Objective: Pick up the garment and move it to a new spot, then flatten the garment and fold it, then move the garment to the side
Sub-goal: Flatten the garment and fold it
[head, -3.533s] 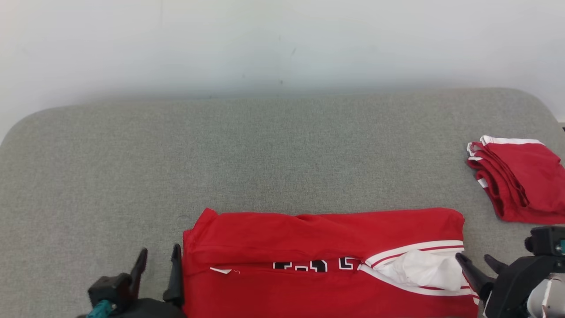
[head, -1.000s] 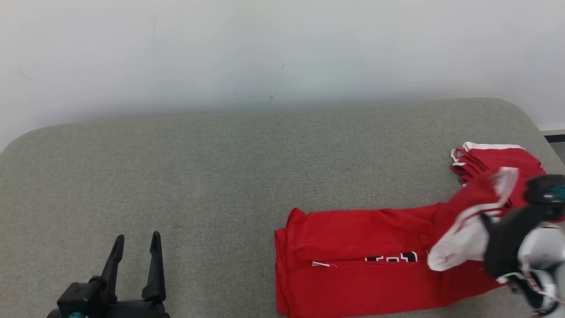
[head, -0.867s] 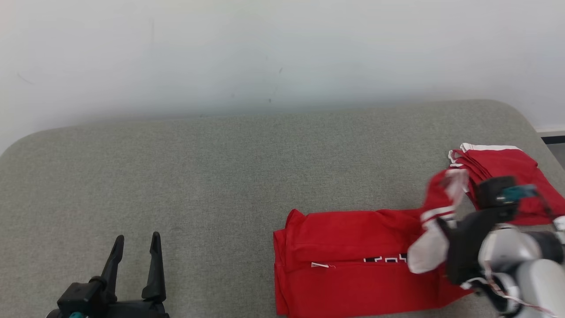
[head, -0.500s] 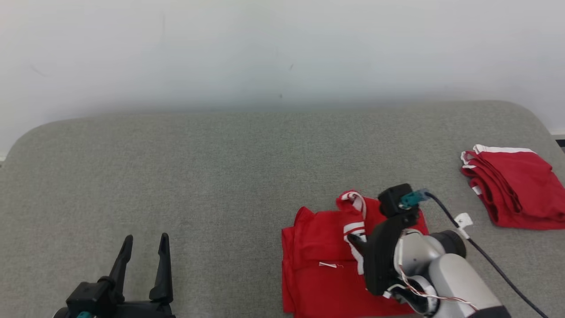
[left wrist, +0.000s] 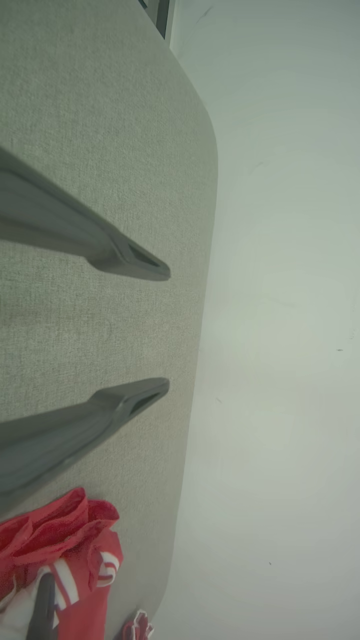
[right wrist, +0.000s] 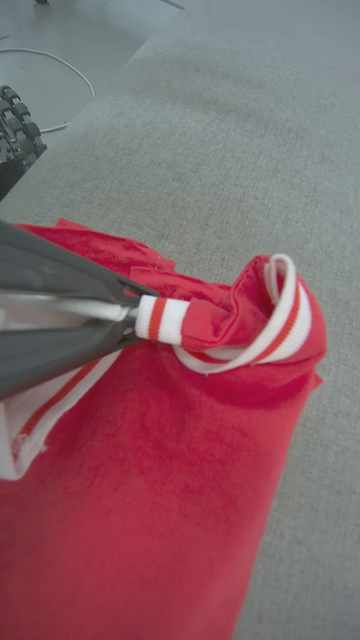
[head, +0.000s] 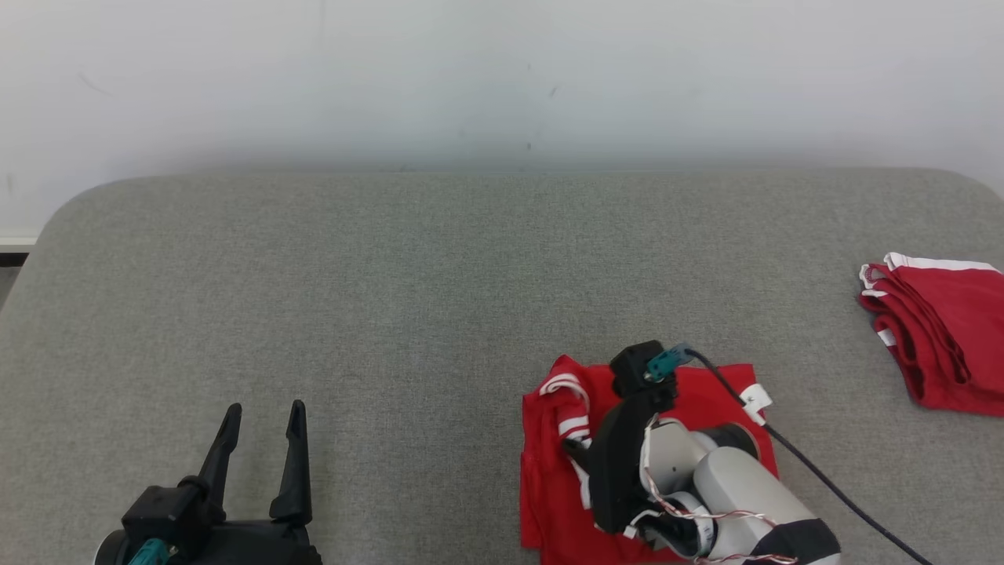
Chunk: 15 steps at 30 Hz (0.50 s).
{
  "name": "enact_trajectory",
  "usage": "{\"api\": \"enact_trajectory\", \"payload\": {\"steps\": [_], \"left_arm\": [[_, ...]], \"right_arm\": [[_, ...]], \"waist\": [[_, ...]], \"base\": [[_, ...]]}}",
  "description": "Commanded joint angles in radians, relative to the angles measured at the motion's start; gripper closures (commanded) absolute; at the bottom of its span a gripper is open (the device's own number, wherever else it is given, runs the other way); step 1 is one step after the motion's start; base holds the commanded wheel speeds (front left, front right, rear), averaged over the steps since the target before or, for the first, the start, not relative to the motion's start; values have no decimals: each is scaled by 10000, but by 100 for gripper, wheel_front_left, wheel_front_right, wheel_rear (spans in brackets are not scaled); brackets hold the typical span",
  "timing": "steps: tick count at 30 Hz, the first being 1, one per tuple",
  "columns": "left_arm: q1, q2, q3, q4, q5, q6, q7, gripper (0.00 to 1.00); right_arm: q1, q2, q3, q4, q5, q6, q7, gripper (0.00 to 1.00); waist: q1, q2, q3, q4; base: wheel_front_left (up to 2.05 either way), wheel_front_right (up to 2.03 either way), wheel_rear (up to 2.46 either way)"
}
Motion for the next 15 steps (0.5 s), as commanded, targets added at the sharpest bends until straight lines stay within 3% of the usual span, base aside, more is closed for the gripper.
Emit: {"api": "enact_trajectory", "payload": {"steps": [1,7,15], "left_arm": [[-72,0,3,30,-54,-12,-14,0],[44,-2,-54,-27,-93,39,-14,0],[112,-2,-85,-69,-75,75,-14,0]], "right_arm": [[-118,48,437,112,498,-27,-144,100],[-420,41,1288,549,1284,-27,-553,100],[-850,41,1506,1373,1565,-27,-1251,100]], "waist": [[-1,-1,8,59],[-1,-1,-11,93],[-1,-1,-36,85]], "base": [[0,0,0],[0,0,0],[0,0,0]]}}
